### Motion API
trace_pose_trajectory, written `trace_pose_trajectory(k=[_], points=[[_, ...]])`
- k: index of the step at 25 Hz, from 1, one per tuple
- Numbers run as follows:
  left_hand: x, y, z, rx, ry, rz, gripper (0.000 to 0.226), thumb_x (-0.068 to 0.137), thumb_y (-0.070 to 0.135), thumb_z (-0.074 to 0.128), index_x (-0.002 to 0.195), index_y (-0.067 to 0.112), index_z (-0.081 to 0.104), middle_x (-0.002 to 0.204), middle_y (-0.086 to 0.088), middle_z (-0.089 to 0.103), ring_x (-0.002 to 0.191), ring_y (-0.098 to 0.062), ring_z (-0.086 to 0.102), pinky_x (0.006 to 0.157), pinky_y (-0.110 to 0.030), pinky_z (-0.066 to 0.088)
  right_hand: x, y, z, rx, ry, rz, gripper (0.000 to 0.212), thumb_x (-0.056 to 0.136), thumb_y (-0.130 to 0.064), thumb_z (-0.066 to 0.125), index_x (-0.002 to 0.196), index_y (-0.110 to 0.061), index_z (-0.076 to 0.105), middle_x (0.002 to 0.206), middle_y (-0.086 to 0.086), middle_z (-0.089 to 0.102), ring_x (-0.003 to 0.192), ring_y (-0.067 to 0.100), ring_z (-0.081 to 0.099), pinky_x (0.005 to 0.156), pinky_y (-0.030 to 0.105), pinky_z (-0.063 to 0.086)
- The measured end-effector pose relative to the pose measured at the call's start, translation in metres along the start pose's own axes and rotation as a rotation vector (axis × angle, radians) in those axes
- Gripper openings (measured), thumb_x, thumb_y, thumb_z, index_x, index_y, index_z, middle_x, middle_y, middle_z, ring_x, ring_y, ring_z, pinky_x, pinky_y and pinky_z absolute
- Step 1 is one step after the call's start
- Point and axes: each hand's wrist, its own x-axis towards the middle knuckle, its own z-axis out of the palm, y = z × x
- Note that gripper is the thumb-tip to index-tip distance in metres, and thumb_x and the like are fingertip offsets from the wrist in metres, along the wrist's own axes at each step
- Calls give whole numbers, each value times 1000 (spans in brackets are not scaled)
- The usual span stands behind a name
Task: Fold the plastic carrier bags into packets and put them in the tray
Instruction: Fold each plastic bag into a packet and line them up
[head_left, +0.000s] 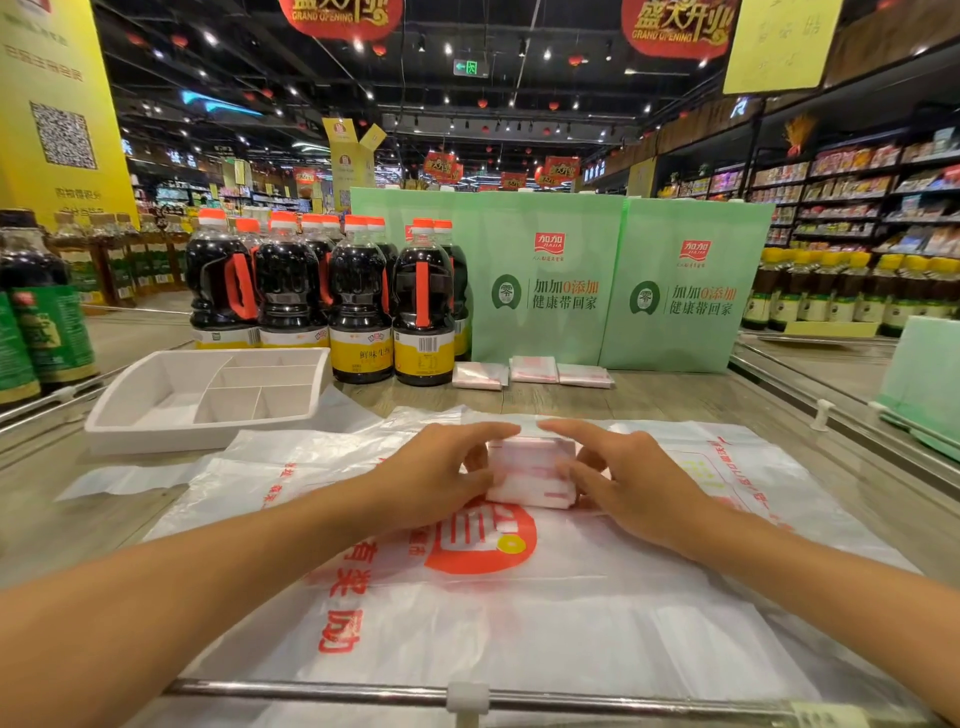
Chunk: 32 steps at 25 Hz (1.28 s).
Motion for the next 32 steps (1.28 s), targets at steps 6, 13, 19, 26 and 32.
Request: trace_pose_trajectory(k=[6, 13, 19, 26, 32], points=[[3, -1, 7, 294, -171, -90, 43, 105, 49, 43, 147, 40, 48, 128, 4, 50, 124, -20, 41, 108, -45, 34, 1, 6, 9, -107, -168, 45, 40, 103, -37, 56, 143, -38, 55, 90, -16, 51, 89, 7, 45, 89, 37, 44], [6, -3, 7, 414, -455, -252, 53, 102, 67, 13, 153, 61, 3, 170, 11, -1, 157, -23, -7, 116, -67, -15, 8, 7, -2, -218, -332, 149, 51, 97, -62, 48, 145, -46, 50, 141, -14, 43, 130, 15, 36, 111, 40, 32], [9, -7, 6, 318, -472, -316, 52, 101, 69, 9, 153, 63, 0, 170, 13, -9, 156, -21, -15, 115, -68, -18, 9, 7, -5, -274, -512, 167, 57, 100, -65, 33, 154, -48, 32, 169, -13, 14, 155, 18, 10, 126, 44, 12], [14, -7, 14, 417, -421, -342, 53, 100, 72, 12, 151, 64, 2, 170, 15, -4, 157, -23, -7, 113, -74, -12, 1, -2, -5, -326, -578, 162, 62, 102, -63, 14, 160, -45, 8, 169, -21, -1, 156, 12, -6, 127, 43, -1], [12, -11, 8, 403, -467, -304, 56, 97, 76, 13, 149, 67, -4, 169, 14, -11, 156, -26, -13, 114, -73, -11, -4, -1, -1, -167, -557, 270, 55, 105, -60, 16, 158, -50, 11, 168, -23, 0, 156, 9, -8, 125, 47, -9]])
